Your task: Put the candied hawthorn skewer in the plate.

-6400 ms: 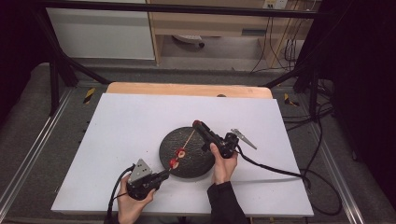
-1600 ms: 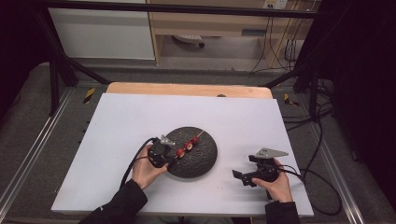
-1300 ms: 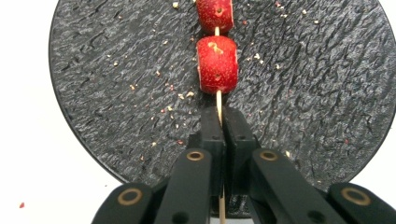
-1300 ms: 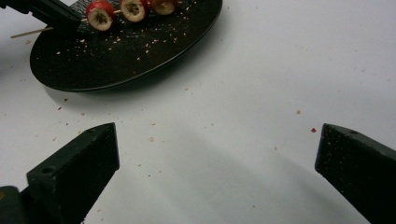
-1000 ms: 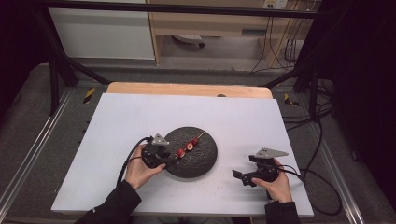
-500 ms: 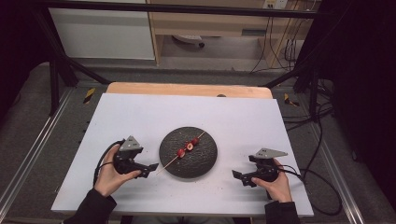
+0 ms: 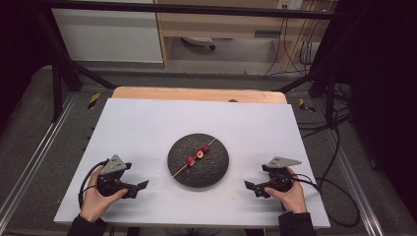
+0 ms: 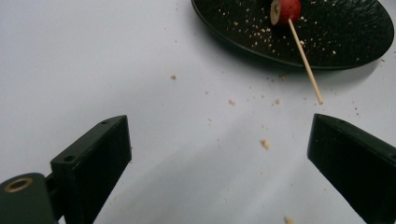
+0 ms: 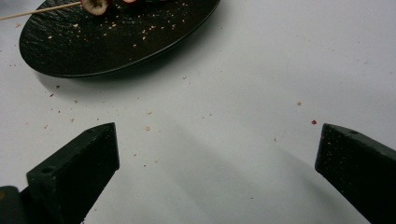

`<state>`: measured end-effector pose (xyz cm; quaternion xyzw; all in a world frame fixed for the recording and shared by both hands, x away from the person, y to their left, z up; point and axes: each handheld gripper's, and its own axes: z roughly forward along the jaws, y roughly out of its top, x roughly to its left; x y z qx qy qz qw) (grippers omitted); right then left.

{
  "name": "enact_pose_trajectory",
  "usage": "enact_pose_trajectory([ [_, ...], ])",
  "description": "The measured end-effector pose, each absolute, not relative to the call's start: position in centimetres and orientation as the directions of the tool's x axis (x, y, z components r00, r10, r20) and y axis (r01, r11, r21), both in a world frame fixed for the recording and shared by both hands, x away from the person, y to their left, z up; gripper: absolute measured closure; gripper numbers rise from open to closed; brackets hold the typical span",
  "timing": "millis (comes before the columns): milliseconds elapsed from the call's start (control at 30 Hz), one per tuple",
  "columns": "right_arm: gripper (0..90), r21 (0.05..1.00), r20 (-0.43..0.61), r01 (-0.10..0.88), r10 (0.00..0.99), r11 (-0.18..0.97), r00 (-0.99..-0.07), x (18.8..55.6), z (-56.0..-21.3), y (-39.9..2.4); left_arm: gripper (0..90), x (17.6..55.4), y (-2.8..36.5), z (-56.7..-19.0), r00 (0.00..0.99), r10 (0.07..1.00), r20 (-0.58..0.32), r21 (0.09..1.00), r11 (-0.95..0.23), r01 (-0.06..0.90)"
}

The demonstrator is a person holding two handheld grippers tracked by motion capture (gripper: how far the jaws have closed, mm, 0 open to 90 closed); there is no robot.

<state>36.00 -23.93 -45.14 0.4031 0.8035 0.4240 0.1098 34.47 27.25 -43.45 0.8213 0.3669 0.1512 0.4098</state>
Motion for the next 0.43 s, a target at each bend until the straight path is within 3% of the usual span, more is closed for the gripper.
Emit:
enact_pose_trajectory([
  [433, 0.4, 0.764, 0.163, 0.559, 0.742, 0.323, -0.650, 35.9, -45.2, -24.0, 6.5, 34.0, 28.6, -45.1, 0.672, 0.738, -0.052, 0.775, -0.395, 0.494],
])
